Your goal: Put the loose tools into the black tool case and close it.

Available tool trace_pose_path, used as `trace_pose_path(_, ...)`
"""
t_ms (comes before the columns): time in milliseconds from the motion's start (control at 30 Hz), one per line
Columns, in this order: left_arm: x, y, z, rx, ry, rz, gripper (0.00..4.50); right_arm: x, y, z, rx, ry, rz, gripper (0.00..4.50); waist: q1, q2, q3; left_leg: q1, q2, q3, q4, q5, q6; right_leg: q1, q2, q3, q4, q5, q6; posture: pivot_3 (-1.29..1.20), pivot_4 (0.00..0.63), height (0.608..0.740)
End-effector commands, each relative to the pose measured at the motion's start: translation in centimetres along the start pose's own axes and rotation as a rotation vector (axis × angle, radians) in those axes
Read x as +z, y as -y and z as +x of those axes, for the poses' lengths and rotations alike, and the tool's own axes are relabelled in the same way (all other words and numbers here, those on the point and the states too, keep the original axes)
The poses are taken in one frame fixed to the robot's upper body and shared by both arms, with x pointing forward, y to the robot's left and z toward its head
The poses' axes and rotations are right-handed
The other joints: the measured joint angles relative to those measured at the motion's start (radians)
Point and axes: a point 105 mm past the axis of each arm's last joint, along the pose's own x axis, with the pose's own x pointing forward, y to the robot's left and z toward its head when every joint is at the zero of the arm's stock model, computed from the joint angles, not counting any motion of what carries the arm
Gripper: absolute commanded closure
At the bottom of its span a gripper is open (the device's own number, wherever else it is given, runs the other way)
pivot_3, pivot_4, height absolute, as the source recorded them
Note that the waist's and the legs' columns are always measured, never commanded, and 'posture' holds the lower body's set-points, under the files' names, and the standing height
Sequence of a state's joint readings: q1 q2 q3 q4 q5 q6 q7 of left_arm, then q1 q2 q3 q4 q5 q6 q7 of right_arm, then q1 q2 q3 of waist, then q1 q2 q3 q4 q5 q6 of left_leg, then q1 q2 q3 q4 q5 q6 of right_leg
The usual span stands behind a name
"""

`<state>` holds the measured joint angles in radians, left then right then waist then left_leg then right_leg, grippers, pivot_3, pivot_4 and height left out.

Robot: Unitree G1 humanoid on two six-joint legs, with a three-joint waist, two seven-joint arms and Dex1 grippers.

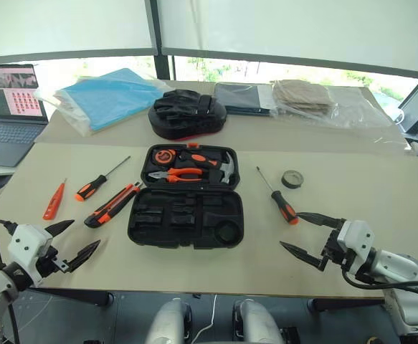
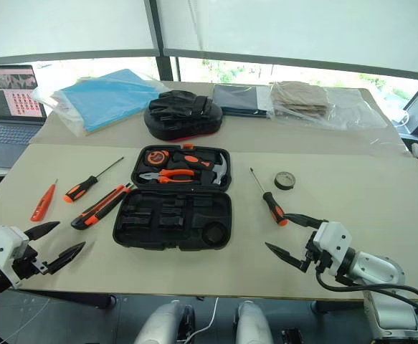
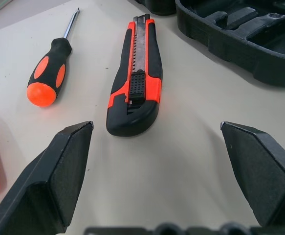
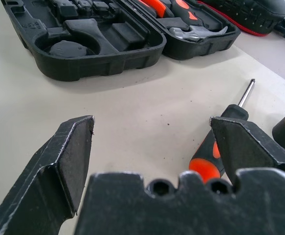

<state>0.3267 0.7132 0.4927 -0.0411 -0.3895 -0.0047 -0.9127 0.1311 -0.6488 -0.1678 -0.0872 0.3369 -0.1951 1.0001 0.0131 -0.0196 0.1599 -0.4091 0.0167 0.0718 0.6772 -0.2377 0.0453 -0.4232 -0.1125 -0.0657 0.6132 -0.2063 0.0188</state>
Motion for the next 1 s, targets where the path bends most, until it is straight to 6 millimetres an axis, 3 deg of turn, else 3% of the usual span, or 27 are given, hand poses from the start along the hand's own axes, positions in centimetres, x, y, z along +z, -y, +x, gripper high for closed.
trace_pose_path(33, 1.0, -0.4, -0.1, 0.004, 0.03, 0.014, 0.0, 1.1, 0.2, 0.1, 0.001, 0.052, -0.033, 0.11, 0.0, 0.0, 0.0, 0.0, 0.0, 0.0, 0.0, 0.0, 0.0, 0.0, 0.0, 0.0, 0.0, 0.0, 0.0, 0.0, 0.15, 0.74)
trace_pose_path(133, 0.8, -0.8, -0.5, 0.039, 0.07, -0.078, 0.0, 2.2, -0.3, 1.1, 0.036, 0.109, -0.021, 0.11, 0.0, 0.0, 0.0, 0.0, 0.0, 0.0, 0.0, 0.0, 0.0, 0.0, 0.0, 0.0, 0.0, 0.0, 0.0, 0.0, 0.15, 0.74)
trace_pose_path(233, -0.7, -1.9, -2.7, 0.2, 0.091, -0.198, 0.0, 5.3, -1.2, 2.6, 0.064, 0.289, 0.017, 0.11, -0.008, 0.0, 0.0, 0.001, 0.001, 0.0, 0.0, 0.0, 0.0, 0.0, 0.0, 0.0, 0.0, 0.001, 0.001, 0.0, 0.15, 0.74)
trace_pose_path(400, -3.0, -2.0, -5.8, 0.373, 0.067, -0.306, 0.0, 8.4, -1.9, 4.0, 0.076, 0.45, 0.086, 0.11, -0.012, 0.0, 0.0, 0.001, 0.002, 0.0, 0.0, -0.001, -0.001, 0.0, 0.0, 0.0, 0.0, 0.001, 0.0, 0.0, 0.15, 0.74)
trace_pose_path(533, -5.7, -2.6, -8.4, 0.531, 0.008, -0.419, 0.0, 9.5, -2.6, 4.9, 0.084, 0.507, 0.077, 0.11, 0.003, -0.001, -0.001, 0.002, 0.001, 0.0, 0.0, -0.002, -0.001, -0.001, 0.0, -0.001, -0.001, 0.0, 0.0, 0.0, 0.15, 0.74)
trace_pose_path(567, -6.2, -2.7, -9.0, 0.558, 0.002, -0.452, 0.0, 9.7, -2.8, 5.2, 0.084, 0.514, 0.075, 0.11, 0.004, -0.002, -0.001, 0.003, 0.001, 0.0, 0.001, -0.006, -0.009, -0.002, -0.001, -0.001, -0.001, -0.003, -0.004, 0.0, 0.15, 0.74)
trace_pose_path(633, -5.9, -3.1, -9.4, 0.579, 0.036, -0.509, 0.0, 9.8, -3.0, 5.4, 0.085, 0.519, 0.075, 0.11, 0.004, -0.004, -0.002, 0.003, 0.001, 0.0, 0.001, -0.006, -0.009, -0.002, -0.001, -0.001, -0.001, -0.003, -0.005, 0.0, 0.15, 0.74)
trace_pose_path(833, -1.5, -5.5, -5.9, 0.472, 0.101, -0.531, 0.0, 9.7, -2.9, 5.3, 0.07, 0.512, 0.074, 0.11, 0.012, -0.007, -0.004, 0.003, 0.001, -0.001, 0.002, -0.006, -0.01, -0.001, 0.0, -0.002, 0.0, -0.003, -0.004, 0.0, 0.15, 0.74)
trace_pose_path(1000, 3.3, -7.5, 1.9, 0.322, 0.003, -0.43, 0.0, 9.5, -2.4, 5.5, 0.04, 0.504, 0.077, 0.11, 0.021, -0.007, -0.004, 0.004, 0.0, -0.001, 0.002, -0.006, -0.01, 0.0, 0.0, -0.002, 0.002, 0.0, 0.0, 0.0, 0.15, 0.74)
